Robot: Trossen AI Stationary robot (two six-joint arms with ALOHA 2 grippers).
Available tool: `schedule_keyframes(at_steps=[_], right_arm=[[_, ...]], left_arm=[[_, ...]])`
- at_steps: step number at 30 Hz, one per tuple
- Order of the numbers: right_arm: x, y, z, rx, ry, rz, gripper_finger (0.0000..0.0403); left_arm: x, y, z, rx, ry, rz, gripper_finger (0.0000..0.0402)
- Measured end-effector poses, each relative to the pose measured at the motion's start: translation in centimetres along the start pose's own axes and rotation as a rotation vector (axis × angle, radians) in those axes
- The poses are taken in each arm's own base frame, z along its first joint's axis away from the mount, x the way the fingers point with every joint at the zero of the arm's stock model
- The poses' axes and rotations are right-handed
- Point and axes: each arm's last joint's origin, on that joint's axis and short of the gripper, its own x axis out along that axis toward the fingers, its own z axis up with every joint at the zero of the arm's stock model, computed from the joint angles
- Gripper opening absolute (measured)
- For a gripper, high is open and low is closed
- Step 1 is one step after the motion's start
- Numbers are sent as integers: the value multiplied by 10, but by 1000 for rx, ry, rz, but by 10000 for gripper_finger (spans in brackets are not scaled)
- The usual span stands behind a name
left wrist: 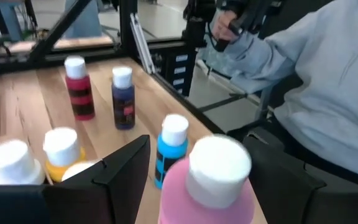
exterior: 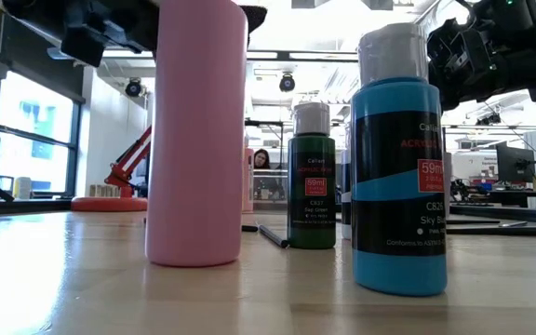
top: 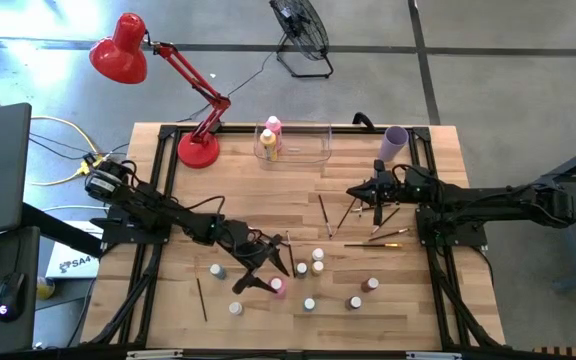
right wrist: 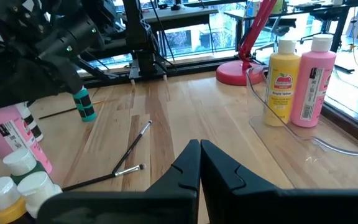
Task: Pick & Place Paint Supplies
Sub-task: Put the large pink paint bottle into the transparent bin
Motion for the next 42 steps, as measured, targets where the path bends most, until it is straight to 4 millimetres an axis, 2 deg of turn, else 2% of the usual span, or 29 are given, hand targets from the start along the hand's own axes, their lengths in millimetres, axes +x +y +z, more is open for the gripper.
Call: schedule_keyframes(at_steps=[26, 42], right_arm=[[0, 0, 0, 0, -1, 0, 2], [0, 0, 0, 0, -2, 0, 2]], left_arm=[[0, -1, -2, -5, 13, -2, 253], [3, -10, -1, 31, 6, -5, 252]])
